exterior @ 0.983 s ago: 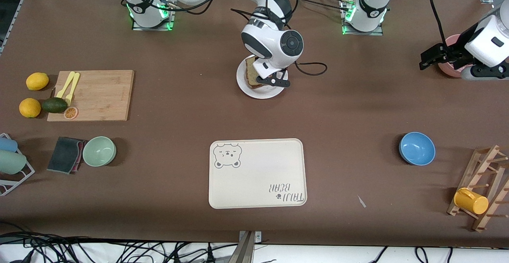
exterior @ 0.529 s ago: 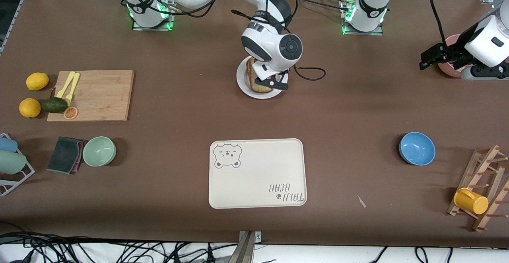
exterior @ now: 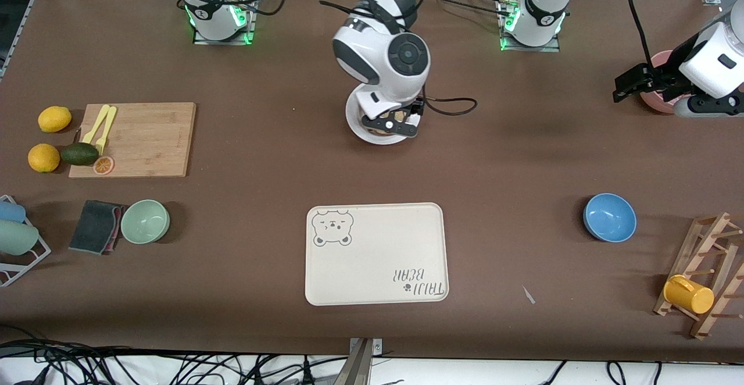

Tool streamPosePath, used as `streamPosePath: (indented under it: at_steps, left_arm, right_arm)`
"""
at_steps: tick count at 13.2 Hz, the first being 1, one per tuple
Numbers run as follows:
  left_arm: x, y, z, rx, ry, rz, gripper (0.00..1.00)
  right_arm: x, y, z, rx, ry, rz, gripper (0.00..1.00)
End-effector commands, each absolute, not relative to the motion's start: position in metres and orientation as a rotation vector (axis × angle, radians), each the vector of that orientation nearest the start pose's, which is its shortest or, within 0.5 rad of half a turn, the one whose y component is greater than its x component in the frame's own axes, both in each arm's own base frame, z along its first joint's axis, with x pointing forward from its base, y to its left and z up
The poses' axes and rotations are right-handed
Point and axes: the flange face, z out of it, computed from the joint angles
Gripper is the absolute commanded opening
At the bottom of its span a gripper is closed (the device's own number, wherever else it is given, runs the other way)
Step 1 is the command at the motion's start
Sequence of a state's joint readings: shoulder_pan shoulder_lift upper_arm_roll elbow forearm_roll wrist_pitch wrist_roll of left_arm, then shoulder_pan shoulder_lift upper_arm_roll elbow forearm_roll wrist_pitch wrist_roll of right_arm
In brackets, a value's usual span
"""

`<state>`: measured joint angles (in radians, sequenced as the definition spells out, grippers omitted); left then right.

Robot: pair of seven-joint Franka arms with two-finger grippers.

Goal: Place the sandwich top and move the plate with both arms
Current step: 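Raise the right gripper away while the left gripper reaches toward the plate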

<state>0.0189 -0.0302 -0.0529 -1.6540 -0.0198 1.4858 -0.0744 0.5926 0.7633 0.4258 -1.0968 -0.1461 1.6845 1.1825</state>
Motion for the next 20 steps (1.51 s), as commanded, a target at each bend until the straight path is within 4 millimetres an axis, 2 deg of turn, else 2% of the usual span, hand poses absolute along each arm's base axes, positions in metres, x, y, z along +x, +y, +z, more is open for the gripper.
streamPosePath:
  at_steps: [1,3,5,6,8,10,11,13,15,17,19,20]
  left_arm:
    - [0.534,-0.032,0.586,-3.141,-0.005,0.269,1.00]
    - [0.535,-0.043,0.577,-3.175,0.015,0.311,1.00]
    - [0.538,-0.050,0.561,-3.228,0.014,0.384,1.00]
    - [0.542,-0.054,0.547,-3.261,0.010,0.448,1.00]
    - [0.557,-0.064,0.507,-3.339,-0.035,0.603,1.00]
    - [0.564,-0.071,0.475,-3.374,-0.064,0.728,1.00]
    - [0.566,-0.075,0.465,-3.396,-0.071,0.770,1.00]
    - [0.563,-0.085,0.440,-3.457,-0.113,0.892,1.00]
    - [0.556,-0.088,0.414,-3.514,-0.187,0.947,1.00]
    - [0.549,-0.095,0.391,-3.556,-0.260,0.990,1.00]
    - [0.542,-0.099,0.358,-3.632,-0.164,0.962,1.00]
    - [0.538,-0.102,0.342,-3.682,-0.194,0.988,1.00]
  right_arm:
    - [0.498,0.526,0.442,-3.094,0.418,0.225,1.00]
    - [0.514,0.498,0.478,-3.071,0.477,0.136,1.00]
    - [0.532,0.465,0.487,-3.107,0.466,0.093,1.00]
    - [0.538,0.448,0.491,-3.125,0.456,0.069,1.00]
    - [0.544,0.418,0.503,-3.151,0.427,0.026,1.00]
    - [0.554,0.370,0.515,-3.189,0.253,0.008,1.00]
    - [0.565,0.339,0.522,-3.180,0.186,0.017,1.00]
    - [0.581,0.289,0.532,-3.175,0.137,0.034,1.00]
    - [0.578,0.238,0.533,-3.191,0.154,0.050,1.00]
    - [0.574,0.194,0.539,-3.199,0.084,0.047,1.00]
    - [0.570,0.143,0.551,-3.151,0.072,0.053,1.00]
    - [0.568,0.117,0.555,-3.111,0.063,0.060,1.00]
